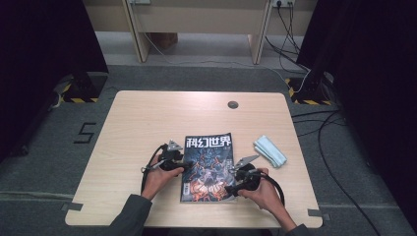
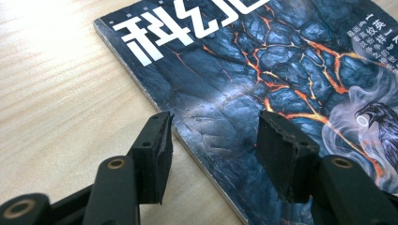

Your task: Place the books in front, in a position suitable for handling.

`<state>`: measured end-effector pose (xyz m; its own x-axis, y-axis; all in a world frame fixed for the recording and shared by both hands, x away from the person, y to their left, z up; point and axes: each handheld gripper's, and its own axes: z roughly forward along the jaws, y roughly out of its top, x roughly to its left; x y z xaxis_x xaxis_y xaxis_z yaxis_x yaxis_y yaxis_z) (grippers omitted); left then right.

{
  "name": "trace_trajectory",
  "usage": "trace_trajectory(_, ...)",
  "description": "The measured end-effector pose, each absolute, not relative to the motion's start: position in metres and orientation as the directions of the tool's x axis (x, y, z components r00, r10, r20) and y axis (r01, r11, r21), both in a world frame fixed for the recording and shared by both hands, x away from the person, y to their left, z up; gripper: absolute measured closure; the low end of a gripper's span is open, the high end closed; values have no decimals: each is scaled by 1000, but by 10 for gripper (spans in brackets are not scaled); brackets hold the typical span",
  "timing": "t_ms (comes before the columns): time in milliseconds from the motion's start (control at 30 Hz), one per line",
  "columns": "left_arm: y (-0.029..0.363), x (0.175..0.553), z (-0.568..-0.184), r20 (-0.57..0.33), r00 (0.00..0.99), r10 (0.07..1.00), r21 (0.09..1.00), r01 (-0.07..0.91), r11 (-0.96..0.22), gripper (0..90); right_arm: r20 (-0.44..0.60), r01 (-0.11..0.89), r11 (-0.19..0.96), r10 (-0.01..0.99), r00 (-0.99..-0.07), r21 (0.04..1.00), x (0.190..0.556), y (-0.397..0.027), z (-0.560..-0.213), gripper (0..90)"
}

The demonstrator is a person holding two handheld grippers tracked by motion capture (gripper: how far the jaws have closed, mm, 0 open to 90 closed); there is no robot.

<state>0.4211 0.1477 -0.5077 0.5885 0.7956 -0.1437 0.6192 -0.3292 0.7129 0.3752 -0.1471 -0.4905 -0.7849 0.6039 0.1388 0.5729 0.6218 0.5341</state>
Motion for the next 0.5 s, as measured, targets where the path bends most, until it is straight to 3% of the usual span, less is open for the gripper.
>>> trace_trajectory(133,150,420,-509,-157,579,800,715,626,-312,453,139,577,617,610,-780,536,376,-147,-491,371)
trace_trajectory(267,157,418,-506,-154,592,791,704,627,-333,395,146,574,607,606,-782,550,378,-147,-492,369)
trace_trajectory(400,165,409,-501,-133,601,788,690,627,-362,405,142,571,608,606,-782,551,378,-145,-493,339)
trace_trajectory(500,162,405,-505,-178,622,763,679,639,-362,420,146,583,602,617,-774,546,376,-144,-493,329)
